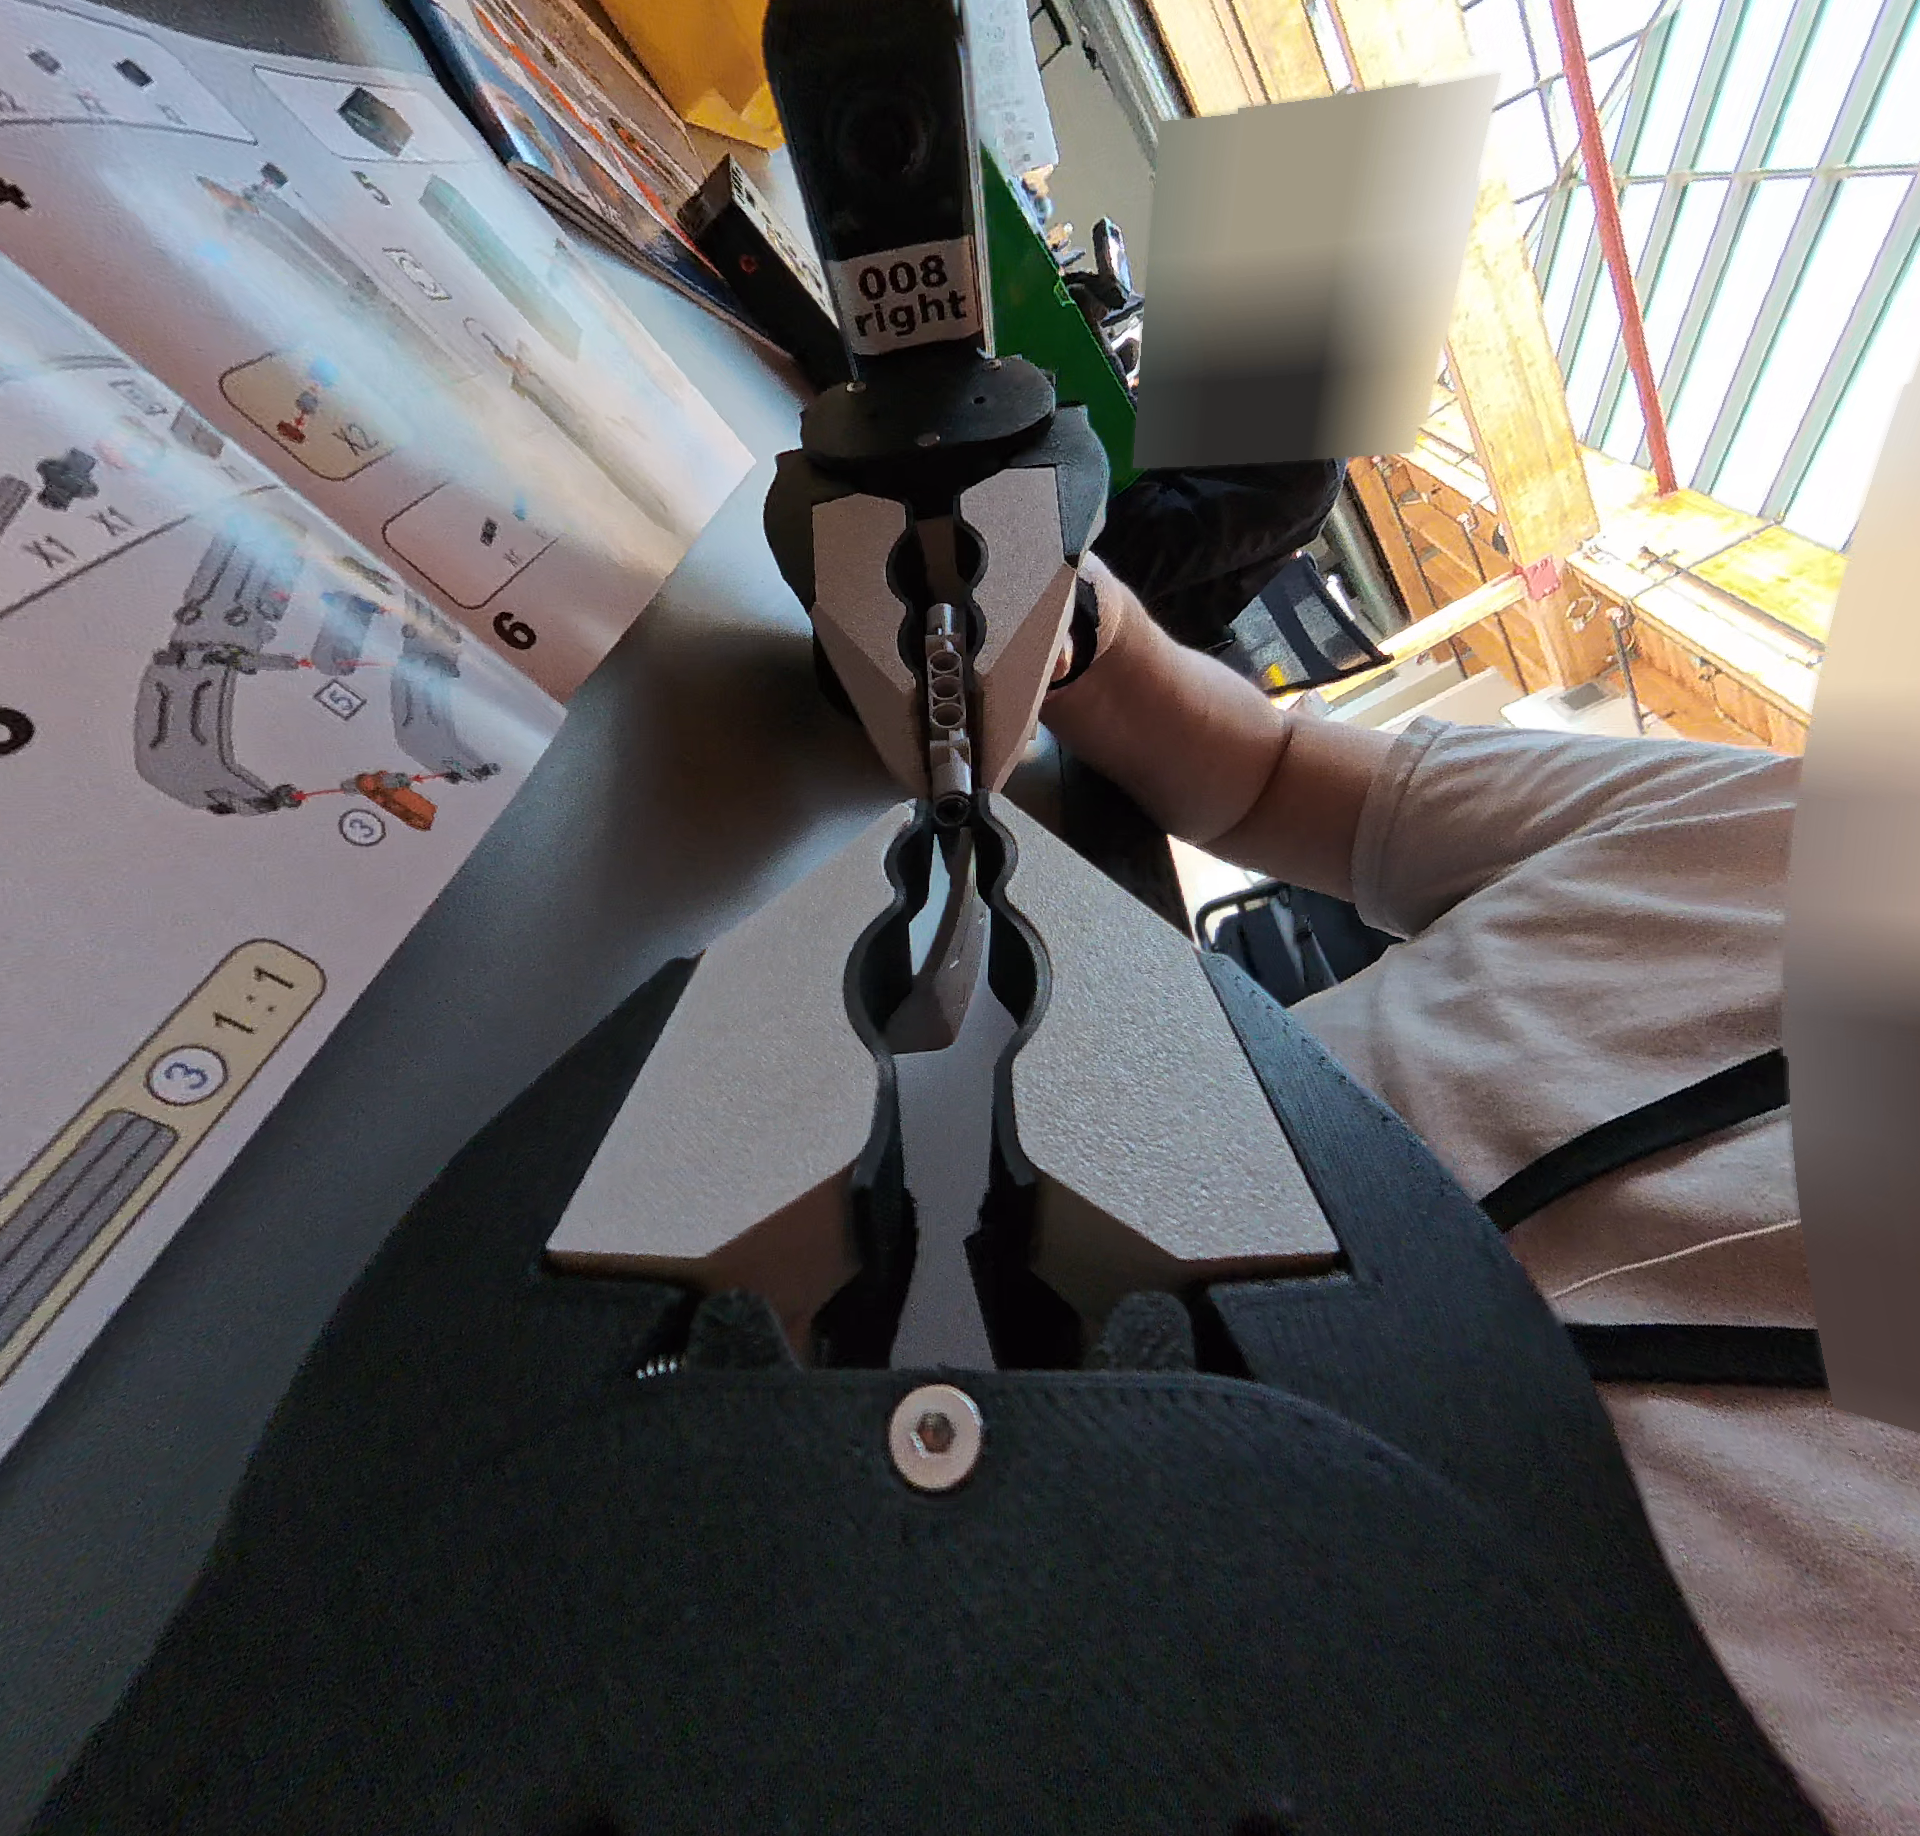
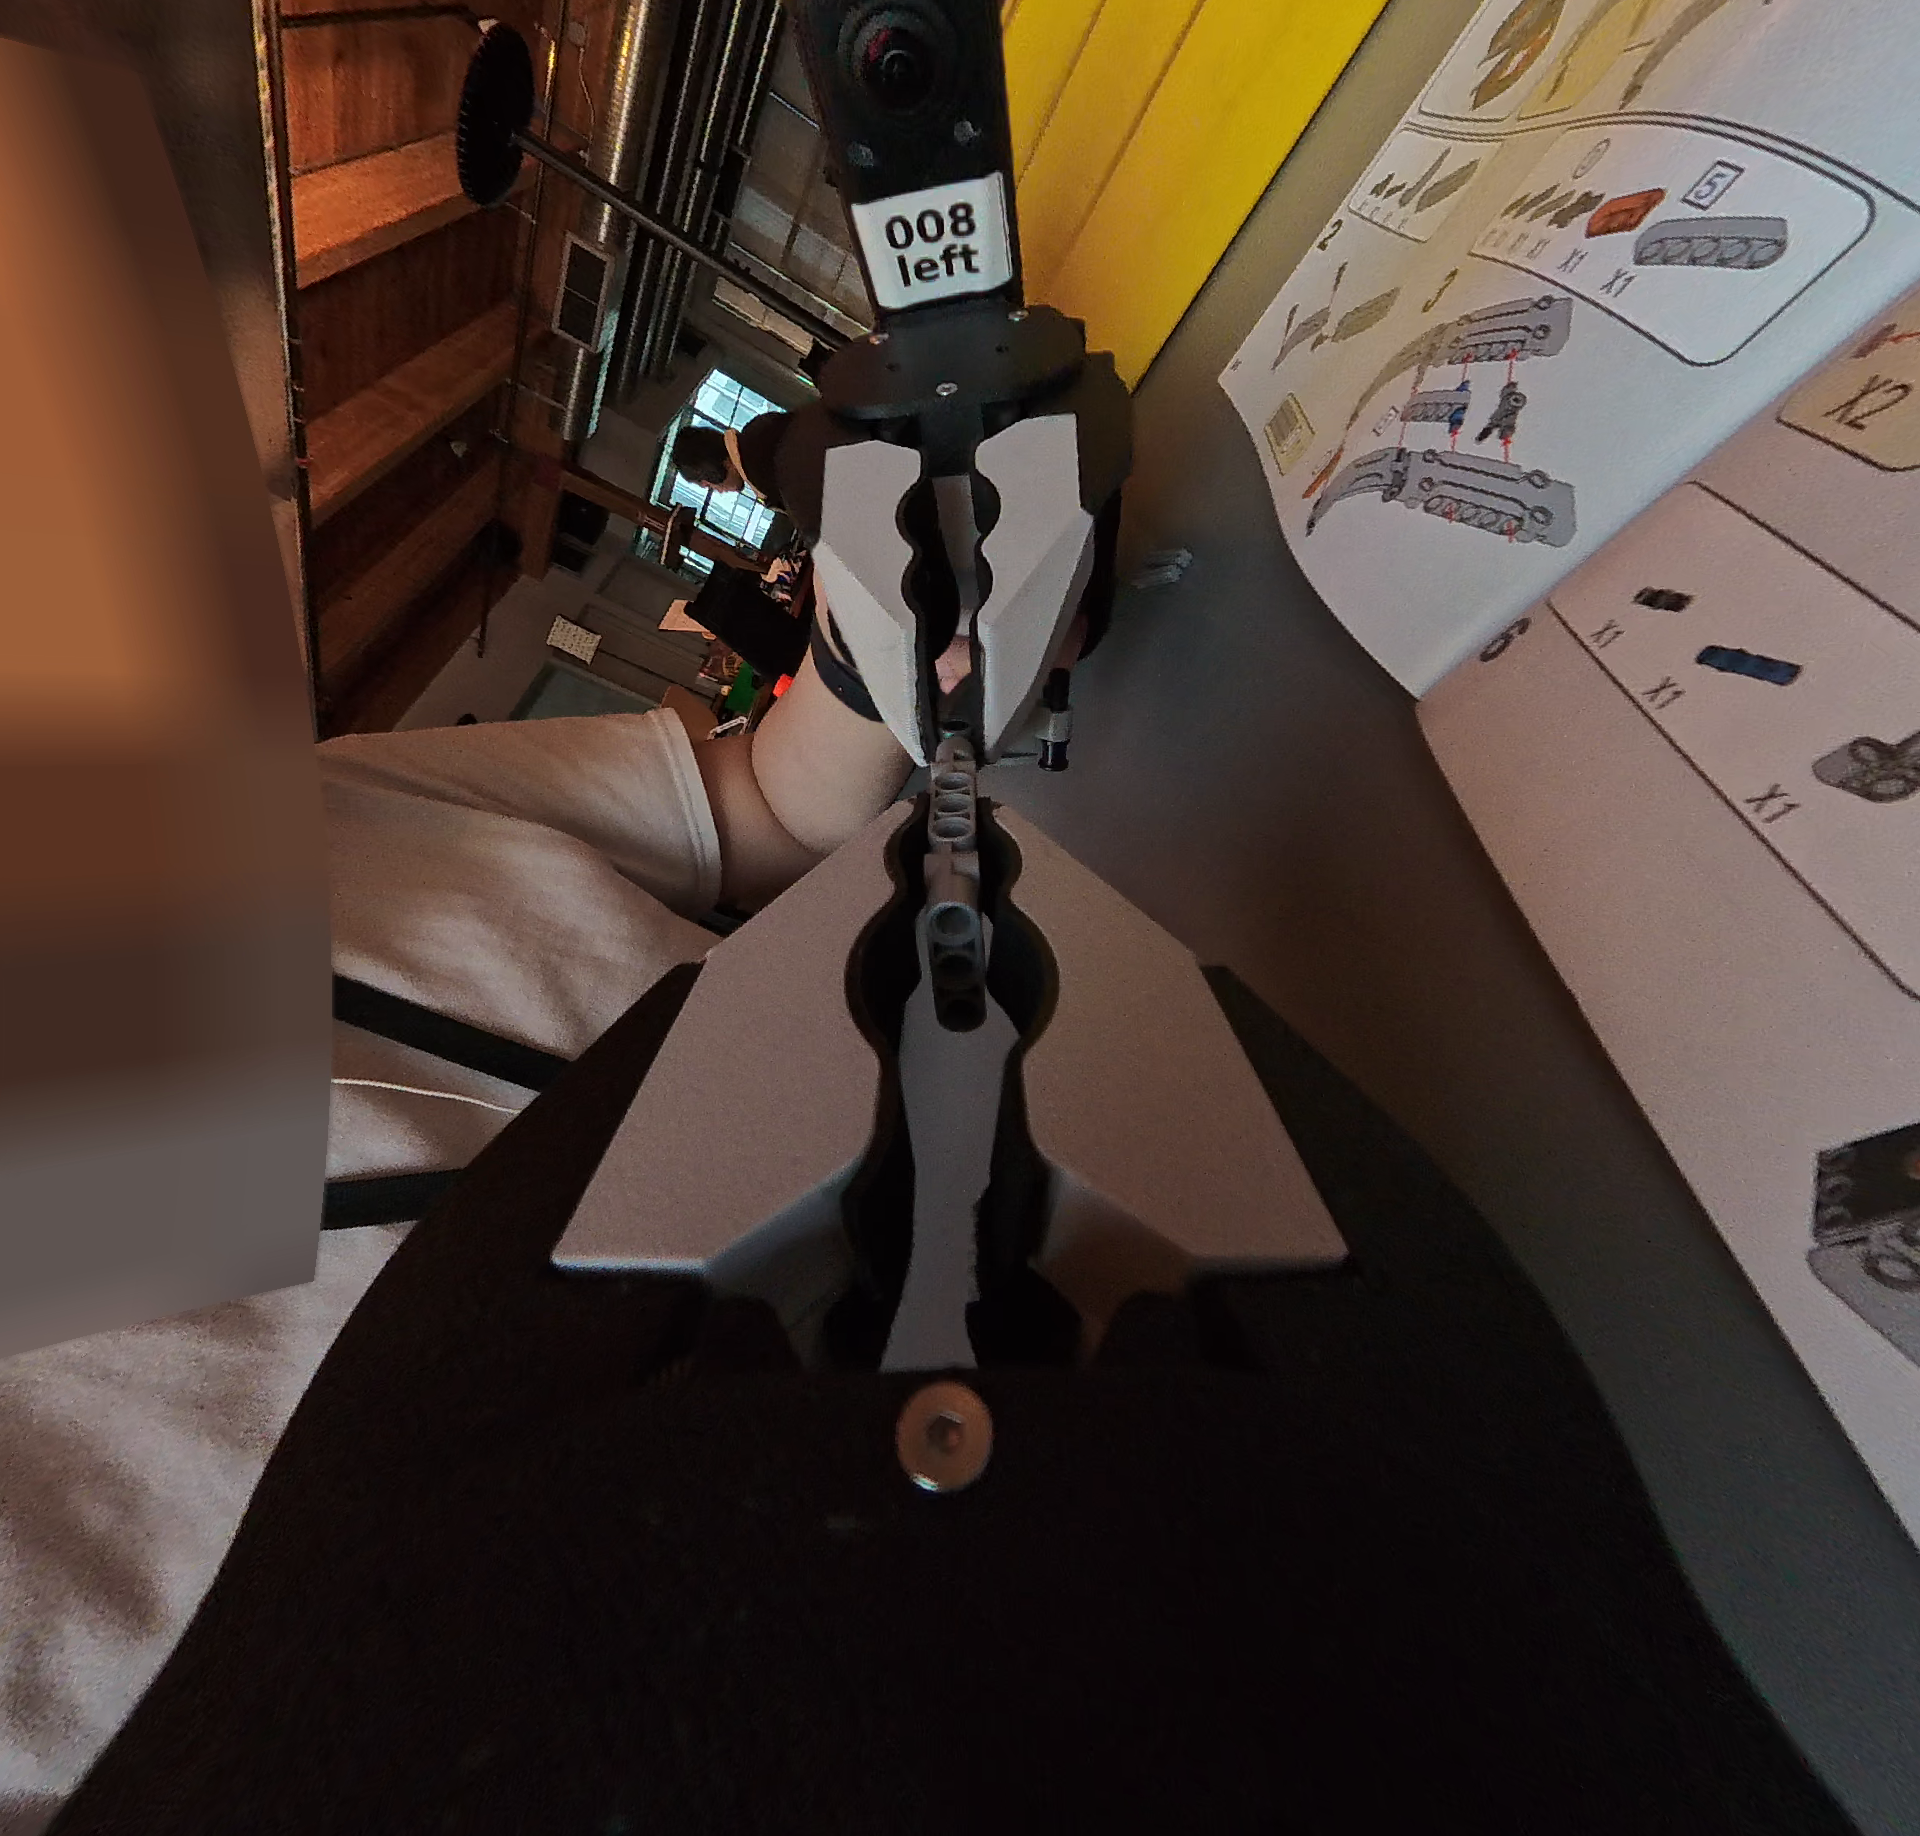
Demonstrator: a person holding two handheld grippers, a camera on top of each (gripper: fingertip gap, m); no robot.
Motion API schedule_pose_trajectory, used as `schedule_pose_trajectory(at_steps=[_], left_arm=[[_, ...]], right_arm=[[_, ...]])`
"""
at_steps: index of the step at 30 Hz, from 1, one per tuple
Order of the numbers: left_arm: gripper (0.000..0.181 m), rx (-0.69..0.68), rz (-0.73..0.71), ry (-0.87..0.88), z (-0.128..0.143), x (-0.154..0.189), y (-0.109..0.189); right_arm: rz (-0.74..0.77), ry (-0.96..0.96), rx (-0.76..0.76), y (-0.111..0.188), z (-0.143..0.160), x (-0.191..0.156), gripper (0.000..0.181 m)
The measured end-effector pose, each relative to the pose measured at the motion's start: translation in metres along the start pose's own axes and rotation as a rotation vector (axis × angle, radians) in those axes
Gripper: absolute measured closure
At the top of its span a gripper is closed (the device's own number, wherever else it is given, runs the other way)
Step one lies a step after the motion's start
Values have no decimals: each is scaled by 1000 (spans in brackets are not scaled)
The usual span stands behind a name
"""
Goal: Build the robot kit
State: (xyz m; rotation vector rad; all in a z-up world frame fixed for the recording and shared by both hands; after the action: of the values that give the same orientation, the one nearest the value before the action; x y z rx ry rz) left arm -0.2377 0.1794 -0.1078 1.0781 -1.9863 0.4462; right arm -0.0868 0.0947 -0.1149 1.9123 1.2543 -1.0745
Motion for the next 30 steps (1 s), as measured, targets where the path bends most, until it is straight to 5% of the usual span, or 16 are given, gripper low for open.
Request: schedule_pose_trajectory(at_steps=[8,13,30], left_arm=[[168,-33,-14,-61,-5,2,12],[181,-43,17,-88,-3,4,6],[181,-56,-7,-136,2,6,3]], right_arm=[[18,72,44,5,-3,-2,176],[22,109,29,3,-1,-4,176],[42,117,5,3,2,-4,176]])
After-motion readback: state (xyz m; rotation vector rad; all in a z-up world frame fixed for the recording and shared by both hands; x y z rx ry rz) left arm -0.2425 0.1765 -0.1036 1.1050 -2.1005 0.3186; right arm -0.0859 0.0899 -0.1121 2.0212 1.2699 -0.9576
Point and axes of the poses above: each gripper's, where its closed fingertips meet, y back along the fingers, z out of its underside, x = y × z across the jaws, the point moved 9 cm from there along y, back along the fingers, and after that the axes turned 3 degrees about x, right-handed, at the moved point
